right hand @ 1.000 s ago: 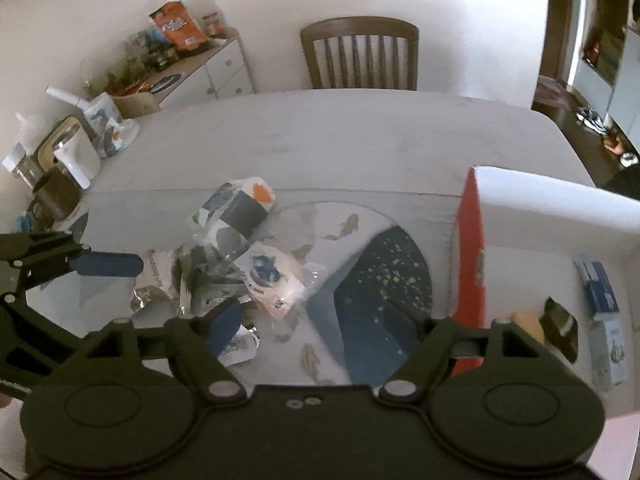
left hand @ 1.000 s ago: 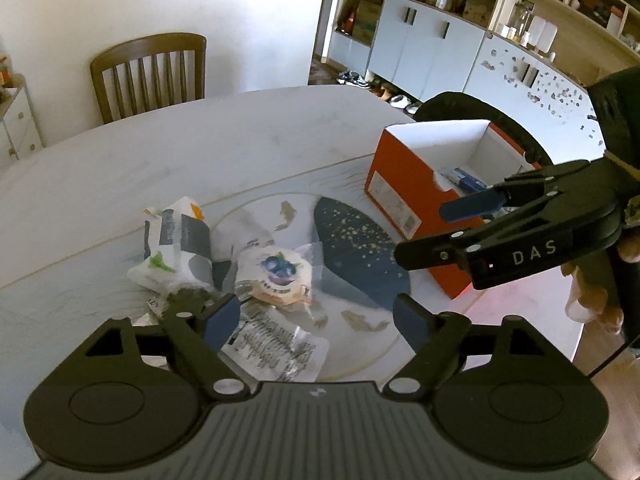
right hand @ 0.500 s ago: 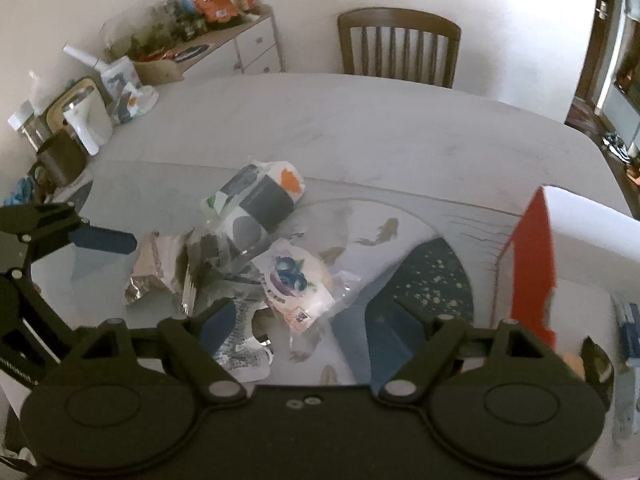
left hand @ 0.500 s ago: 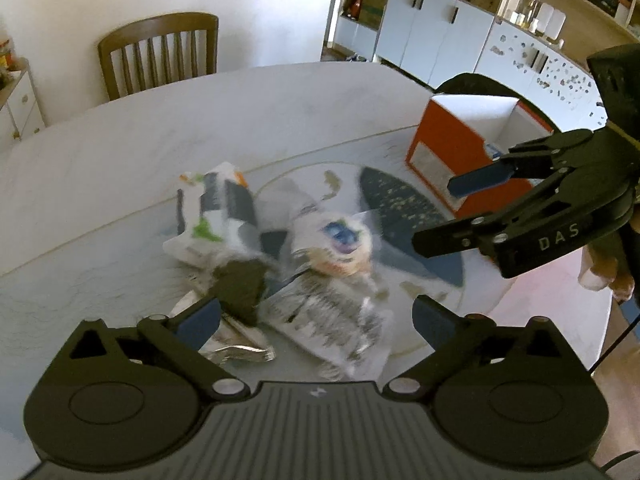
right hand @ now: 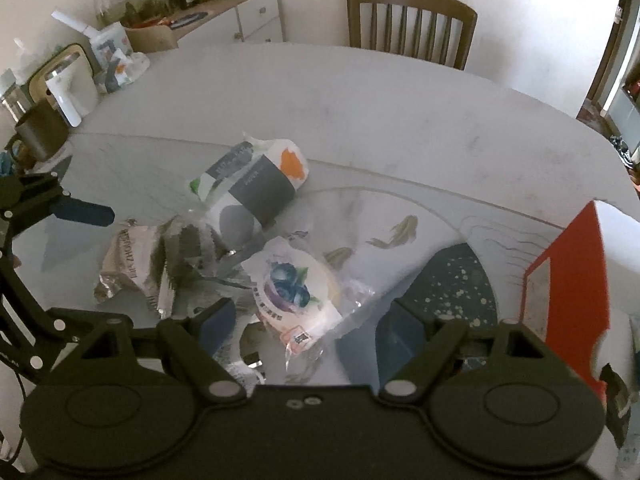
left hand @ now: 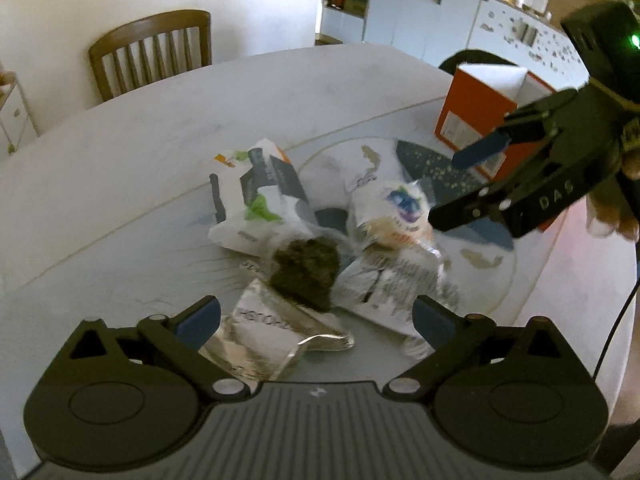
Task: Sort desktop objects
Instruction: 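Move both grippers back from the shoebox over the snack pile, then grasp the silver ZHOUSHI pouch with the left gripper while the right gripper grasps the blueberry bag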
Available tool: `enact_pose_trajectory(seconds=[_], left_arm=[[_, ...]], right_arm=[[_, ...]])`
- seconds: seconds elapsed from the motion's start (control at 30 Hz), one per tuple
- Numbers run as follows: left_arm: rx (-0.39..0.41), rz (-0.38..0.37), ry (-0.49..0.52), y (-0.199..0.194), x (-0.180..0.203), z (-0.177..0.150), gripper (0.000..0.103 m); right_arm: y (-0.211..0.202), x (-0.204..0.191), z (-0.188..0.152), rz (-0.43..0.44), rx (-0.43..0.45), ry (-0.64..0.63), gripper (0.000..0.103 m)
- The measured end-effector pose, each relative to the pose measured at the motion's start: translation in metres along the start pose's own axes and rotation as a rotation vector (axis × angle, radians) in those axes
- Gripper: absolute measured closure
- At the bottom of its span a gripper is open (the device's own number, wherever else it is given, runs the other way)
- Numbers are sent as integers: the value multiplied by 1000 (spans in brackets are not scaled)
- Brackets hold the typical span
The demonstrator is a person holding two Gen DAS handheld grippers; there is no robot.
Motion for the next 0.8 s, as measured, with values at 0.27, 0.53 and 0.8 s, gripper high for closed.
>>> enact_pose_trajectory(seconds=[0.27, 0.53, 0.8], left_arm=[[-36, -25, 72, 11, -17, -5, 1], [-45, 8, 83, 20, -30, -12, 1], [-33, 6, 70, 26, -34, -14, 1]], right_arm=[[18, -6, 5, -15, -27, -31, 19], [31, -19, 9, -20, -37, -63, 19], [40, -25, 13, -35, -38, -68, 20]])
Point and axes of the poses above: each gripper's, at about its wrist camera, not at the fingertips, and y roughly the way its jaws point, x to its right, z to its top, the point moved 3 cm from there along y, roughly the way its jaws point, and after that the axes turned 14 degrees about -z, right-handed, at the moved point
